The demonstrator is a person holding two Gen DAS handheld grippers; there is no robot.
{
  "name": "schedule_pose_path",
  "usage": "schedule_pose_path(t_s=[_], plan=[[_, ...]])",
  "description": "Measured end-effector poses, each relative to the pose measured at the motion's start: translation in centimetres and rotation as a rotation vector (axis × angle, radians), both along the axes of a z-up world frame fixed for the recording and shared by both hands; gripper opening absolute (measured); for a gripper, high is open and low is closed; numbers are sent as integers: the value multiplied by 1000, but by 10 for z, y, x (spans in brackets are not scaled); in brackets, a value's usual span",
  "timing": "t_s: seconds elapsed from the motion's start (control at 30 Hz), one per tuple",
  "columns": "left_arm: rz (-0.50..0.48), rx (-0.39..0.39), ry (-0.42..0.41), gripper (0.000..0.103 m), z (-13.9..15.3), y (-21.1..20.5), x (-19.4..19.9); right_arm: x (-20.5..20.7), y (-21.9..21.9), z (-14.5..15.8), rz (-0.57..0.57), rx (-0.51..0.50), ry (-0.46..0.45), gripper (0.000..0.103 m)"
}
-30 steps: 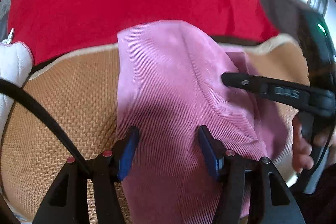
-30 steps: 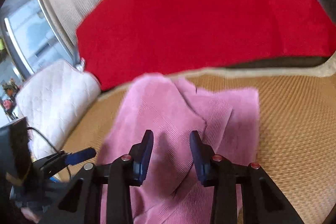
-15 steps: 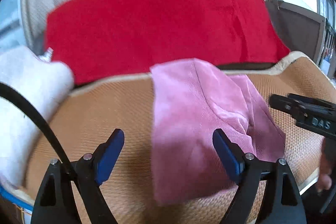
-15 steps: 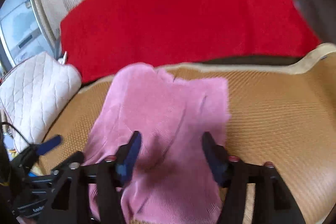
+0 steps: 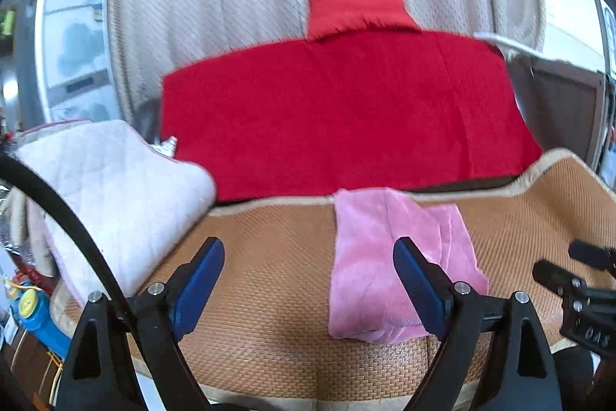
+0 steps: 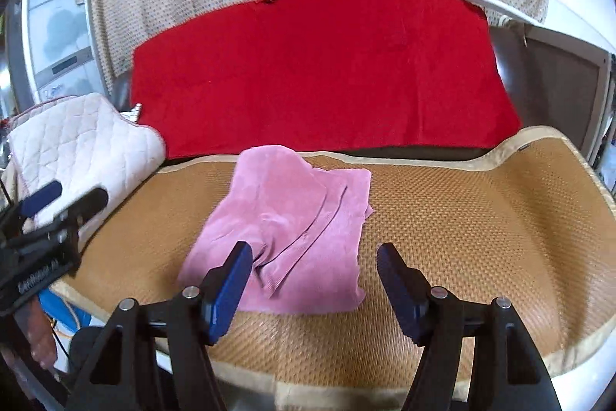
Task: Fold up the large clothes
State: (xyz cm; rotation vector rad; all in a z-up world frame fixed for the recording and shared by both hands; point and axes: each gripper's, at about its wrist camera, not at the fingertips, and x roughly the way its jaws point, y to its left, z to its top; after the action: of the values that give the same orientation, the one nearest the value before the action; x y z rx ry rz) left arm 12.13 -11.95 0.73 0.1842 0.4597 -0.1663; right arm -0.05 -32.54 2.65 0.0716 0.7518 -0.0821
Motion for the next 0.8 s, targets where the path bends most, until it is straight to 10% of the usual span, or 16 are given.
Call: schedule_pose_path(t_s=[0.17, 0.8], plan=[[8, -13, -128, 101, 26, 9, -32, -34, 12, 31, 15, -22, -50, 73], [43, 12, -194, 101, 66, 13, -79, -73, 22, 69, 17, 30, -113, 73]])
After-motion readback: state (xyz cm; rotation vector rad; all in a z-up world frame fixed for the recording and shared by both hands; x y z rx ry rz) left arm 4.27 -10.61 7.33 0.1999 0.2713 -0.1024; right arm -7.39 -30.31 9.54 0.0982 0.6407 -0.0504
